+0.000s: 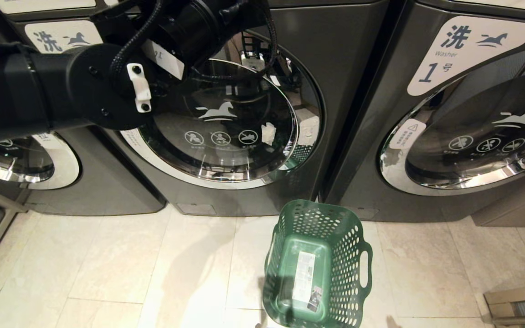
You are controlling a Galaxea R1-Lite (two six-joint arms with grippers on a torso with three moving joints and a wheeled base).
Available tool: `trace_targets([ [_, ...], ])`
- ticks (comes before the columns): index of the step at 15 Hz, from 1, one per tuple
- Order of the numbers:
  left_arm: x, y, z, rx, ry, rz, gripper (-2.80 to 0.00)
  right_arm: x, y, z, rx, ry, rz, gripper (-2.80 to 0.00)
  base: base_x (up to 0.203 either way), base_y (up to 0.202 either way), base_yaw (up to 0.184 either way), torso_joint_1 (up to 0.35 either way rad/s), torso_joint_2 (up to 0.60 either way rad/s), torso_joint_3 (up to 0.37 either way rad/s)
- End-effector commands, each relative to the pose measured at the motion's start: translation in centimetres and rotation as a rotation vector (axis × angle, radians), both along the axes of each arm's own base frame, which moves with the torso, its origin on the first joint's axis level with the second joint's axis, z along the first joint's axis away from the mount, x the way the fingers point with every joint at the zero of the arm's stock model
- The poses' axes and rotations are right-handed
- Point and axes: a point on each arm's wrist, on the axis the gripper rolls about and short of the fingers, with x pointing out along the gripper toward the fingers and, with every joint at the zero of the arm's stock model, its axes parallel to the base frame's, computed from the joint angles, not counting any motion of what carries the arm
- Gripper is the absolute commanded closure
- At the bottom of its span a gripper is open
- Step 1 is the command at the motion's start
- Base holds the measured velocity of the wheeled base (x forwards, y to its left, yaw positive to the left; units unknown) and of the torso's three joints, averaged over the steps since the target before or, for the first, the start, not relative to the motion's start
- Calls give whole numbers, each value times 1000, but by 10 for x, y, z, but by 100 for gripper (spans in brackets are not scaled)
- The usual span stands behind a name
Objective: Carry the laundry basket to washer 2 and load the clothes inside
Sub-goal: Press the washing machine switch
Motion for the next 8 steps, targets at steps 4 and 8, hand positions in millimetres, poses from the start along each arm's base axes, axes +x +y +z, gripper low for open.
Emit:
trace_targets([
  [4, 7, -4, -6, 8, 8, 0, 0, 0, 0, 0, -1, 1, 0, 0, 0, 0, 0, 0, 0, 0],
  [8, 9, 2, -4, 5, 4, 17, 0, 0, 0, 0, -1, 2, 0, 0, 0, 0, 0, 0, 0, 0],
])
